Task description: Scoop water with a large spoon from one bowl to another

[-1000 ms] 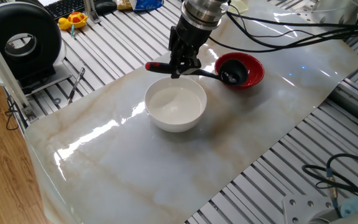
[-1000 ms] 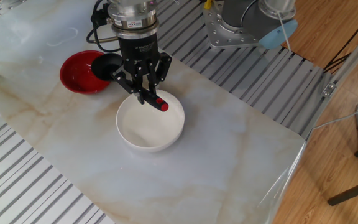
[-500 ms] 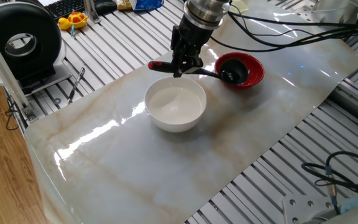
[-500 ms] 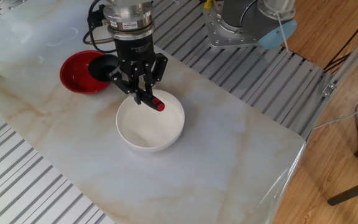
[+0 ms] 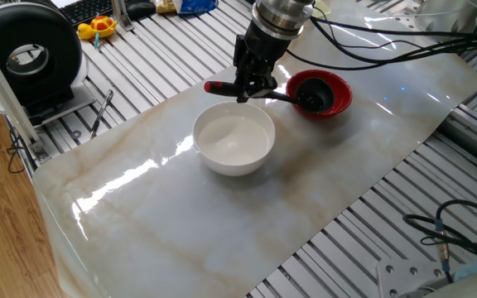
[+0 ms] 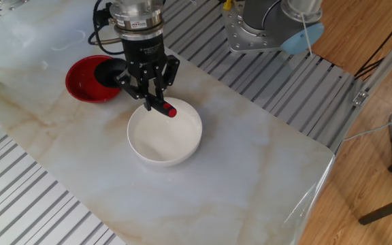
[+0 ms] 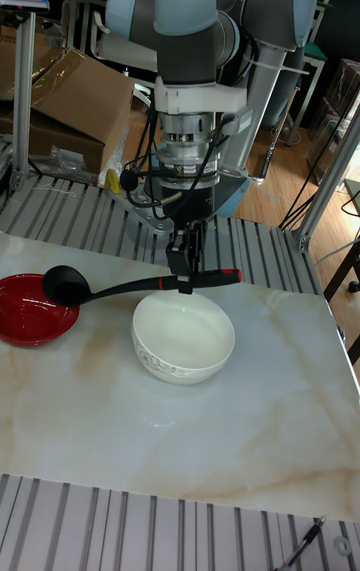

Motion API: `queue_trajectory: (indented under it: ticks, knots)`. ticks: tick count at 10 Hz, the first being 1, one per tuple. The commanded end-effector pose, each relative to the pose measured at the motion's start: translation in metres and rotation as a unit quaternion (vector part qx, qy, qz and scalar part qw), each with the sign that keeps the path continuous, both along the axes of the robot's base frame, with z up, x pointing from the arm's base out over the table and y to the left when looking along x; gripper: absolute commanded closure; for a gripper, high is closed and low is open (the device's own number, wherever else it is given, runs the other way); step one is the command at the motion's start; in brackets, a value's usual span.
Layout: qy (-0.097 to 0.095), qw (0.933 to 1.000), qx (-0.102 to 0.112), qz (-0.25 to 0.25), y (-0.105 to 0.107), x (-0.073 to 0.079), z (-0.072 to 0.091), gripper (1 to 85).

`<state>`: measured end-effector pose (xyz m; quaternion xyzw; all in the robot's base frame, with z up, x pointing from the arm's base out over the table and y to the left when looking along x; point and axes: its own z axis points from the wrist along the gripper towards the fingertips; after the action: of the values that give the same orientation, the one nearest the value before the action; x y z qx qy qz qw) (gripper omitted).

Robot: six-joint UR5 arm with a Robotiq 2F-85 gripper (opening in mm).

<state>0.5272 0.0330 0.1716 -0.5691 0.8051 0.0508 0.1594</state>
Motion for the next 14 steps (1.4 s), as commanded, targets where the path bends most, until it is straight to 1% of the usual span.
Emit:
queue_trajectory:
  ticks: [1,2,3,5,7,10,14]
  knots:
    - [-0.011,0.9997,0.020,-0.005,0.006,0.004,0.004,84.3]
    - [-0.013,0.9996,0.024,-0.009,0.007,0.006,0.005,84.3]
    - [-0.010,0.9995,0.026,-0.015,0.007,0.006,0.005,84.3]
    - [-0.011,0.9996,0.016,-0.020,0.002,0.007,0.004,84.3]
    - [-0.007,0.9993,0.026,-0.024,0.007,0.006,0.005,84.3]
    - [-0.009,0.9994,0.021,-0.025,0.004,0.007,0.003,84.3]
    - [-0.009,0.9998,0.010,-0.017,-0.009,0.004,0.001,84.3]
